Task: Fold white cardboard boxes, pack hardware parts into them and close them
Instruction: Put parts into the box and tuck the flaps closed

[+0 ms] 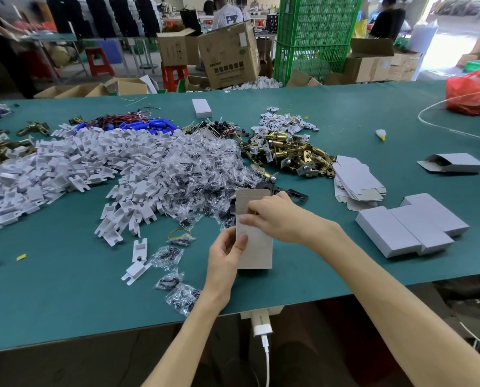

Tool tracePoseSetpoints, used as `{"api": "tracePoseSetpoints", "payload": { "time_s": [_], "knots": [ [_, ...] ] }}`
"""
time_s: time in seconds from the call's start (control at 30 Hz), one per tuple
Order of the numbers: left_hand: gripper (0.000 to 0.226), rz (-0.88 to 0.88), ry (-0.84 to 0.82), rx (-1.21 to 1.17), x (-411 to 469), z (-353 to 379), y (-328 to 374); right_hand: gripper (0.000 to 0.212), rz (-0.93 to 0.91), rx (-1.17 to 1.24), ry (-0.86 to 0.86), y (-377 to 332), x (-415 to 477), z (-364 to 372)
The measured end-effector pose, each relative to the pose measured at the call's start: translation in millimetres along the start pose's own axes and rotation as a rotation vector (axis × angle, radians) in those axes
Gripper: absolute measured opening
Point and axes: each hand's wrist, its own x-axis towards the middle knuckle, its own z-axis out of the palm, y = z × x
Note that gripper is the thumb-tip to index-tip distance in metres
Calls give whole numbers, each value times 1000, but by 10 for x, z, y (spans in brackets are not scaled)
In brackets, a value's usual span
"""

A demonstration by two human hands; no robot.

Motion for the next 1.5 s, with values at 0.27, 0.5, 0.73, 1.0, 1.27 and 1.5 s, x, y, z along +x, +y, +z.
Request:
{"api": "tracePoseSetpoints", "payload": {
  "time_s": [0.27,0.5,0.73,1.0,1.27,1.5],
  "knots": [
    [30,0,2,12,-17,-5,25,32,34,-35,164,-166,-8,-30],
    [10,-27,43,101,9,-13,-2,11,-125,-41,422,-716,213,132],
    [18,-87,54,106,-43,9,24,34,14,113,-30,-1061,842,463],
    [14,-50,37,15,-16,11,67,37,218,310,-62,-1068,1158,643],
    [10,-50,32,48,-8,-5,16,20,129,428,240,-1023,905,500],
    [14,-12,27,83,13,-18,-21,12,3,502,457,-823,520,57]
  ]
}}
